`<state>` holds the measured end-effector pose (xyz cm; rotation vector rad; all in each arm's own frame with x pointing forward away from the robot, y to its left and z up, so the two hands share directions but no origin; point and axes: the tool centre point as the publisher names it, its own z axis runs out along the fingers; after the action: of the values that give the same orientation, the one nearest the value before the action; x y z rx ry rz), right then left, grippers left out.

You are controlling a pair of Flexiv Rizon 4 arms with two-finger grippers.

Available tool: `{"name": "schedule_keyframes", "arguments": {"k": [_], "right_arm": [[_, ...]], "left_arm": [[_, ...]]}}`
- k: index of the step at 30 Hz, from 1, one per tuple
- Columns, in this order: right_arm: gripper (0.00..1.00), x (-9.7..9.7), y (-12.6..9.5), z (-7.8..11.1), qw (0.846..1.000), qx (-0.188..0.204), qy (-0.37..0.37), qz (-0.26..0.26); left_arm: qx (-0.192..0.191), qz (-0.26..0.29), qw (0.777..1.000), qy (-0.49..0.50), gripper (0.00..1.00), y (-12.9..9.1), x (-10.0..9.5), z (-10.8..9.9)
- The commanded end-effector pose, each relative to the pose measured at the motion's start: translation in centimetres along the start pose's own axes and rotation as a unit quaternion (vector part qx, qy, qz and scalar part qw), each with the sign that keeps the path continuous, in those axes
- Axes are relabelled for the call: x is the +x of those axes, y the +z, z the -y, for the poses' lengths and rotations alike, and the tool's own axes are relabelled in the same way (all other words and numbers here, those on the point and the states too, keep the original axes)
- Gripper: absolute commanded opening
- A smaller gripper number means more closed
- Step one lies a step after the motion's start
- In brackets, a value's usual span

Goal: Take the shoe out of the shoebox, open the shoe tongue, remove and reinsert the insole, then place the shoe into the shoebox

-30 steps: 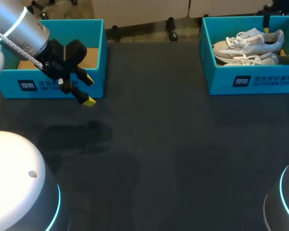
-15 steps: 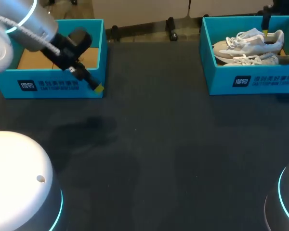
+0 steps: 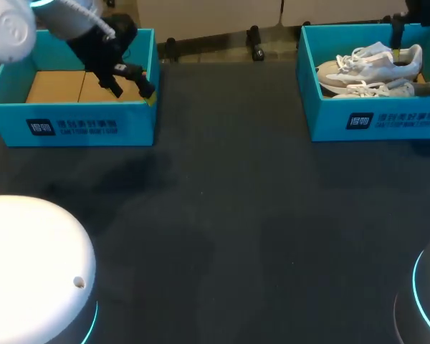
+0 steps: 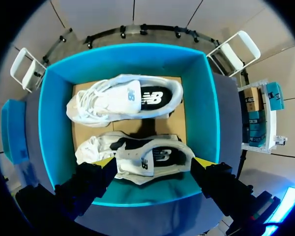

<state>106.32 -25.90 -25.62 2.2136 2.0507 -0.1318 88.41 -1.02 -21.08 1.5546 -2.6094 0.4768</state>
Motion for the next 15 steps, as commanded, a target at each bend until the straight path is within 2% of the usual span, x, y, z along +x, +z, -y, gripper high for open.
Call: {"name": "schedule_keyframes", "arguments": {"k": [1, 10, 15], "right_arm": [[1.0, 0.1, -0.2, 2.1, 1.0, 0.001, -0.004, -0.004], [1.0, 2.5, -1.8, 6.4, 1.0, -0.01, -0.016, -0.011], [1.0, 4.0, -2.3, 9.2, 1.0, -0.012, -0.013, -0.015]], "left_arm": [[-0.155, 0.102, 0.964, -0.189, 1.0, 1.0, -0.1, 1.4], [-0.169, 0.127, 0.955, -0.207, 1.0, 3.4, -0.5, 1.4], [-0.166, 0.132, 0.954, -0.212, 1.0, 4.1, -0.8, 1.4]]}}
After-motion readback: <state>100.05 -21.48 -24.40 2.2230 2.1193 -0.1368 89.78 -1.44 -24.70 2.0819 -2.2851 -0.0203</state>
